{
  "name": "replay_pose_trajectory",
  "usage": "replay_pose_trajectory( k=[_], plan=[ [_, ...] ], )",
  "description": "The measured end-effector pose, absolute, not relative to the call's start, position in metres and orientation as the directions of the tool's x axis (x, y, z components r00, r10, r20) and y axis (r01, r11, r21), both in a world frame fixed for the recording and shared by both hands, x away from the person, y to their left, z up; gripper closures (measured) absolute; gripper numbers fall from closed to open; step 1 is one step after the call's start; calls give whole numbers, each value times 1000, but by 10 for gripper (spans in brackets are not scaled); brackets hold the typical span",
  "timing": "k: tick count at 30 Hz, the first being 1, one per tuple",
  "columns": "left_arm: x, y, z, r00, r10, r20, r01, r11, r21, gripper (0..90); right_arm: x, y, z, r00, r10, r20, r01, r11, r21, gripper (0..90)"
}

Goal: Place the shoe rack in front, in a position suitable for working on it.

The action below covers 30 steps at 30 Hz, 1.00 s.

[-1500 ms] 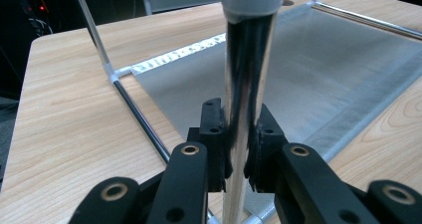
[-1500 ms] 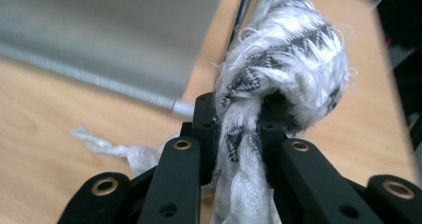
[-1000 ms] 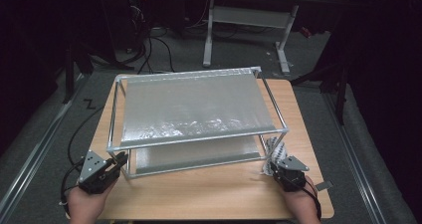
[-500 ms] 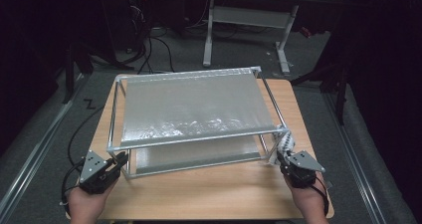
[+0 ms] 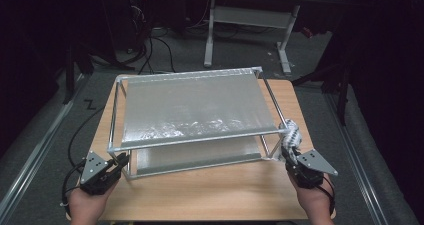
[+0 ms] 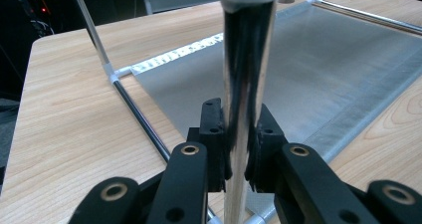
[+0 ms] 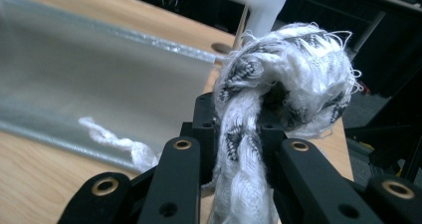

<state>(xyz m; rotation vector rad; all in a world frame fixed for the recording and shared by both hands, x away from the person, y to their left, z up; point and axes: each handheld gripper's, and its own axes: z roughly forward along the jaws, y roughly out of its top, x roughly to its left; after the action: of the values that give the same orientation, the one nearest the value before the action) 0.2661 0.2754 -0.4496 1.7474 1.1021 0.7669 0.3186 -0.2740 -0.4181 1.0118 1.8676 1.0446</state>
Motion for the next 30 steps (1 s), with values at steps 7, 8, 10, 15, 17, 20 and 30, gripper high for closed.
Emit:
replay_pose_trajectory(
  k=[7,8,10,15,17,20,30],
  plan=[
    [268,274,-449,411,911,40,352,-199,915,795,331,-275,-451,-430,881,-197,379,374,847,775],
    [268,273,-449,410,911,42,351,-201,915,794,334,-275,-458,-438,878,-192,401,383,832,775],
    [269,273,-449,410,911,42,355,-202,913,794,337,-274,-468,-449,875,-184,434,393,811,775],
    [268,273,-450,408,911,50,356,-210,911,796,344,-272,-489,-486,862,-142,516,414,750,774],
    [268,273,-450,411,910,55,357,-216,909,795,345,-272,-496,-494,856,-154,522,434,735,774],
    [268,273,-449,409,910,64,356,-223,907,795,344,-275,-492,-488,858,-160,513,431,742,775],
    [255,288,-450,357,933,54,369,-194,909,795,348,-299,-471,-384,913,-136,448,314,837,771]
  ],
)
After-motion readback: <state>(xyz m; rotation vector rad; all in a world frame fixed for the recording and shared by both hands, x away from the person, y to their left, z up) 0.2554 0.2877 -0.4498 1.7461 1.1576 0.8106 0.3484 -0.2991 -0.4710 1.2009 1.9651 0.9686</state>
